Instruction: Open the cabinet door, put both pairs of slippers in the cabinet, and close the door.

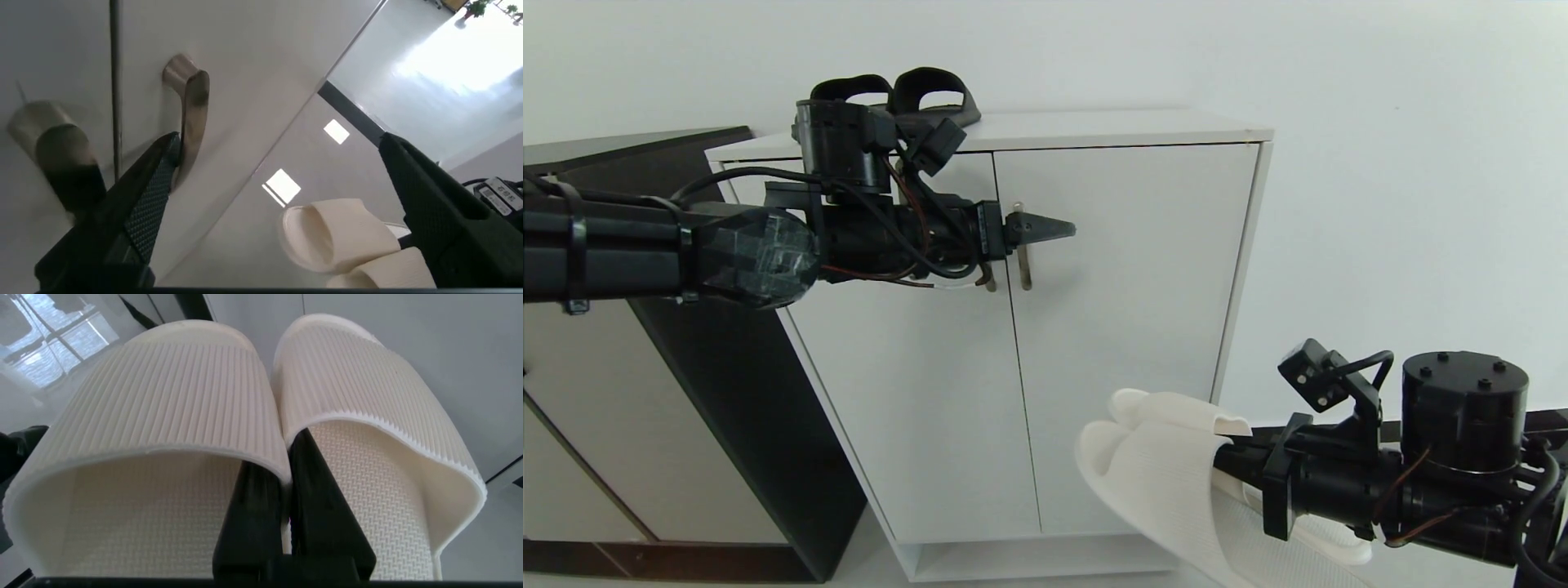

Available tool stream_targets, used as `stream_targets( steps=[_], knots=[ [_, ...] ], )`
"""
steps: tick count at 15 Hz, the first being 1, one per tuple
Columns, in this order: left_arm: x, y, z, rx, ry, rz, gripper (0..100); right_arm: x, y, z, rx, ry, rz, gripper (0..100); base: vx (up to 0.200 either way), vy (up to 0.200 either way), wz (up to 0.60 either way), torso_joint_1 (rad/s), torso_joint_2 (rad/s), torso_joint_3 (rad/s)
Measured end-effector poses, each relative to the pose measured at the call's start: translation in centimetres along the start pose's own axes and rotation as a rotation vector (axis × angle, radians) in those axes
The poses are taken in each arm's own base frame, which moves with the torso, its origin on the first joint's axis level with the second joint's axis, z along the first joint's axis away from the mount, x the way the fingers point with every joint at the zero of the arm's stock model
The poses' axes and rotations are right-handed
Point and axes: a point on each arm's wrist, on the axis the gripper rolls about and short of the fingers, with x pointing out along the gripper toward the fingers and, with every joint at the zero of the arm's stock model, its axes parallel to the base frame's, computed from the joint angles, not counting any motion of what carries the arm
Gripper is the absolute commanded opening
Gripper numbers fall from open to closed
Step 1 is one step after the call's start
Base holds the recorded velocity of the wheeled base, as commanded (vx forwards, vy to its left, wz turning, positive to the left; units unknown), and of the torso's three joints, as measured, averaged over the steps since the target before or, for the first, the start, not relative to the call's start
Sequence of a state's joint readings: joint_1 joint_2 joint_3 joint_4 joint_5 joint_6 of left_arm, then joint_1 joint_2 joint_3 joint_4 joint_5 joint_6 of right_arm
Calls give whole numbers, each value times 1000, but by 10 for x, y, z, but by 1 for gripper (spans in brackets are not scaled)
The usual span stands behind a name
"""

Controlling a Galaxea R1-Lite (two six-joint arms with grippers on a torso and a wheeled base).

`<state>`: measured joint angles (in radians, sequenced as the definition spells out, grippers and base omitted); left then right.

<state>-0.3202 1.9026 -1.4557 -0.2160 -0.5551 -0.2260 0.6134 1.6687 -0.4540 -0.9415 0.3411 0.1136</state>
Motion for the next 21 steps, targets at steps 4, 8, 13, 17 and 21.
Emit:
stream_targets(
  steps=[4, 8, 13, 17, 21],
  knots=[
    [3, 3, -2, -37, 3, 11, 0, -2, 1, -3, 0, 11, 24, 0, 0, 0, 0, 0, 0, 0],
    [-4, -4, -5, -48, 13, 5, 0, -8, 2, -1, -12, 7, 81, 0, 0, 0, 0, 0, 0, 0],
    [-40, -37, -16, -40, 32, -27, 0, -22, 10, 5, -32, -25, 160, 0, 0, 0, 0, 0, 0, 0],
    [-73, -69, -25, -16, 30, -70, 0, -31, 13, 6, -40, -37, 192, 0, 0, 0, 0, 0, 0, 0],
    [-102, -83, -30, 8, -27, 11, 0, -33, 13, 5, -48, -34, 186, 0, 0, 0, 0, 0, 0, 0]
  ],
)
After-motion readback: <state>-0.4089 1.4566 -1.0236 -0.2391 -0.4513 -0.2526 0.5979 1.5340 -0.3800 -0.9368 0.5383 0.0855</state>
